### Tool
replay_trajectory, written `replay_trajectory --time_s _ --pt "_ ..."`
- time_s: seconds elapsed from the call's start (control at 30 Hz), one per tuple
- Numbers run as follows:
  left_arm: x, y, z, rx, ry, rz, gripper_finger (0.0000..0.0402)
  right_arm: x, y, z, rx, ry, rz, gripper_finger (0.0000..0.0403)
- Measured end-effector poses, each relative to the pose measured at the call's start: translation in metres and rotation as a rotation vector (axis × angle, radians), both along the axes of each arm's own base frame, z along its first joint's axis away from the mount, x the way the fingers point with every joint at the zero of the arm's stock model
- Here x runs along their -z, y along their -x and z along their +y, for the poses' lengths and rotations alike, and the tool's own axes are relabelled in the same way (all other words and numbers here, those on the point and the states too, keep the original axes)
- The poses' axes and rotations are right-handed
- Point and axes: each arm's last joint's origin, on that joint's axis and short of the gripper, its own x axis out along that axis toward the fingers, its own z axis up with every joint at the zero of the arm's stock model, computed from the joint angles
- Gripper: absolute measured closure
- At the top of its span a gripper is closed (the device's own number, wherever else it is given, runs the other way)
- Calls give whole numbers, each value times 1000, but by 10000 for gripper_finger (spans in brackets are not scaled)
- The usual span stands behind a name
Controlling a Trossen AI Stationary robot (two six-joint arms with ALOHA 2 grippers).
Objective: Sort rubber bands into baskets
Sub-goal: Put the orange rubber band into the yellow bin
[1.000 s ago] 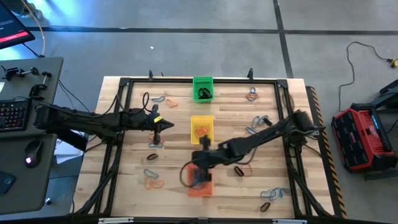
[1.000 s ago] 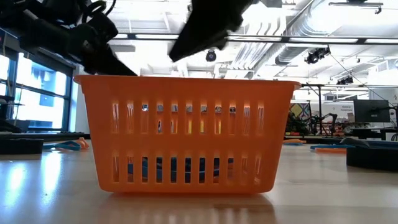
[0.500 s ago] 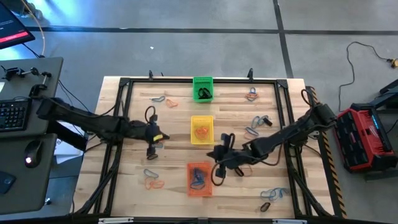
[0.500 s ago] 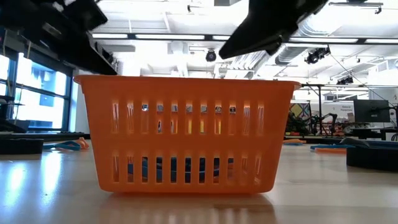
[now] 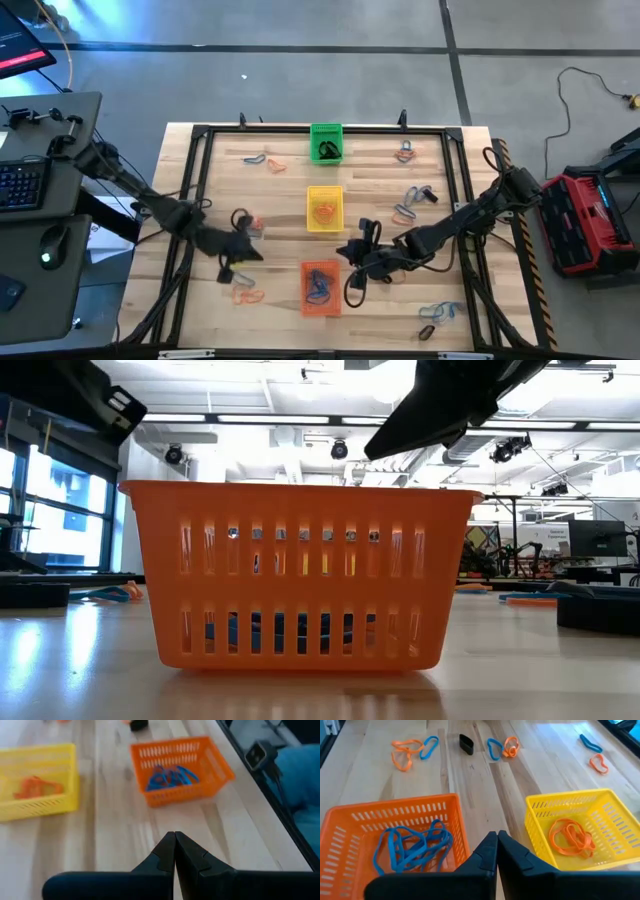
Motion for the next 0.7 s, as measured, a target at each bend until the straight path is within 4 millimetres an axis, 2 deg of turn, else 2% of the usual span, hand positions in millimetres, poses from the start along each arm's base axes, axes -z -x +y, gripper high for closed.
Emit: replay_trajectory --time_s 0.17,0.37,0.7 --pt "15 -10 -22 26 -20 97 392 0 0 0 3 1 -2 403" --pt "36 -23 -45 99 -54 219 364 0 0 2 -3 -1 -5 403" --pt "60 -35 -61 110 -32 357 322 0 3 7 -20 -1 -5 403"
